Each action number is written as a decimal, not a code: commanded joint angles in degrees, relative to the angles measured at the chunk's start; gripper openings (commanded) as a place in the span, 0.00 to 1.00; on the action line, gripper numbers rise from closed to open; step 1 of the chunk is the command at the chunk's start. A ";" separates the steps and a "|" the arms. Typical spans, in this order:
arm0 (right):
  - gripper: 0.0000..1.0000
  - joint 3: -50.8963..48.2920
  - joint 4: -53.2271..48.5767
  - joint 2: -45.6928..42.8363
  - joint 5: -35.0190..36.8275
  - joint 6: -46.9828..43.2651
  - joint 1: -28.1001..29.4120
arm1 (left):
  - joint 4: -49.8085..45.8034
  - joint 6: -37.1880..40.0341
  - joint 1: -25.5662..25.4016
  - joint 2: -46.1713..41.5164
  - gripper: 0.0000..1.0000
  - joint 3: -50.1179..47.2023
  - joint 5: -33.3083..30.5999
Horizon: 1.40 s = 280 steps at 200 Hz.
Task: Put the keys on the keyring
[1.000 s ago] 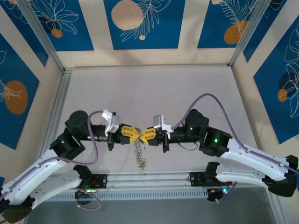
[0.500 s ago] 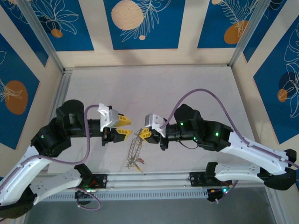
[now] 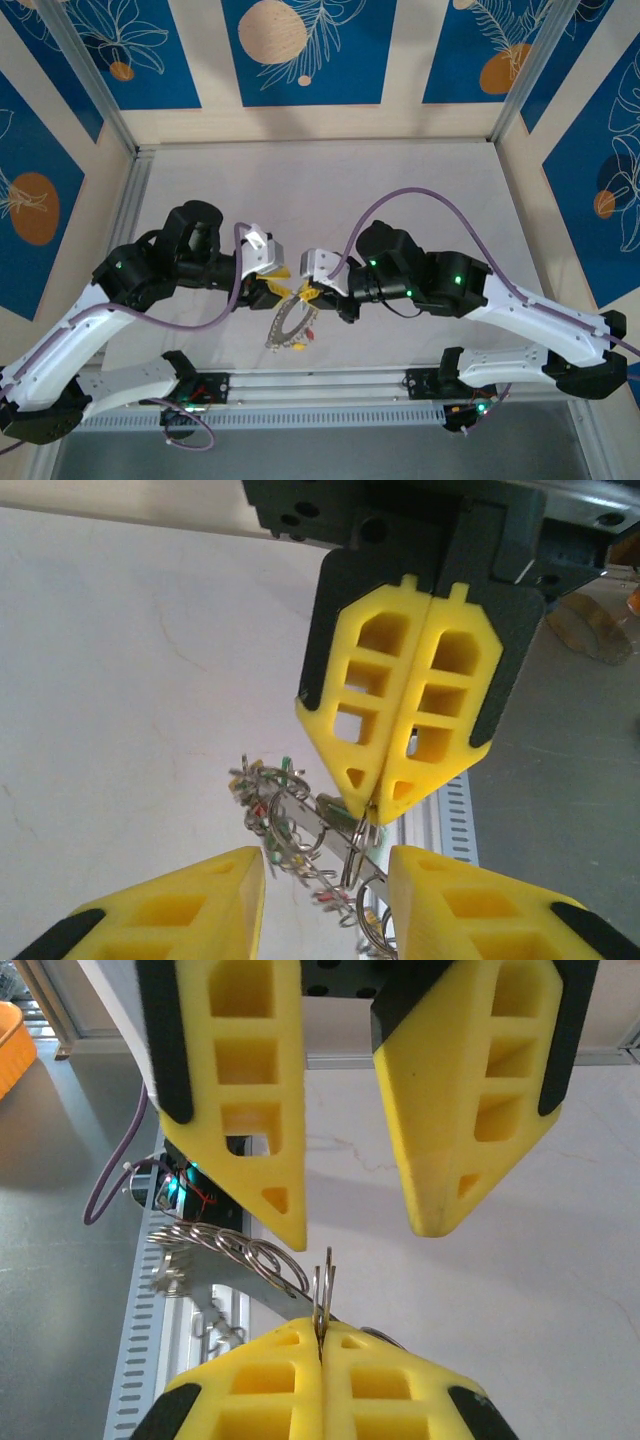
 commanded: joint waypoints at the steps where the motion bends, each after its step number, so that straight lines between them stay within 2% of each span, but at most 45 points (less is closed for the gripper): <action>1: 0.00 2.46 1.08 -0.19 -0.61 -1.00 0.48 | -2.27 1.48 -1.13 0.33 0.36 1.78 1.19; 95: 0.00 1.43 3.31 -0.16 -2.50 -0.65 0.67 | -1.85 0.58 -3.18 1.42 0.36 -0.26 0.73; 129: 0.00 1.19 3.82 -0.53 -2.64 -0.89 1.10 | -1.52 0.57 -3.56 1.84 0.31 -0.61 0.93; 154: 0.00 0.85 4.40 -0.99 -2.74 -0.88 1.07 | -1.50 0.51 -3.91 2.44 0.22 -0.77 1.08; 192: 0.00 0.15 5.33 -1.83 -2.45 -0.55 1.08 | -2.11 0.75 -4.52 3.07 0.22 -0.76 0.07; 197: 0.00 0.03 5.49 -1.98 -2.55 -0.51 1.09 | -2.11 0.88 -4.61 3.04 0.19 -0.83 0.01; 208: 0.00 -0.24 5.76 -2.14 -2.66 -0.49 1.08 | -1.78 1.01 -4.84 2.79 0.00 -0.98 -0.16; 246: 0.00 -0.76 6.47 -2.64 -2.37 -0.38 1.14 | 0.61 1.00 -4.97 0.41 0.00 -2.13 -0.25; 272: 0.00 -2.16 7.91 -3.34 -2.94 0.36 1.09 | 5.69 -0.73 -4.97 -2.28 0.00 -4.62 1.13; 280: 0.03 -2.74 8.44 -3.64 -3.39 0.61 1.12 | 7.21 -1.36 -5.01 -3.03 0.00 -5.46 1.51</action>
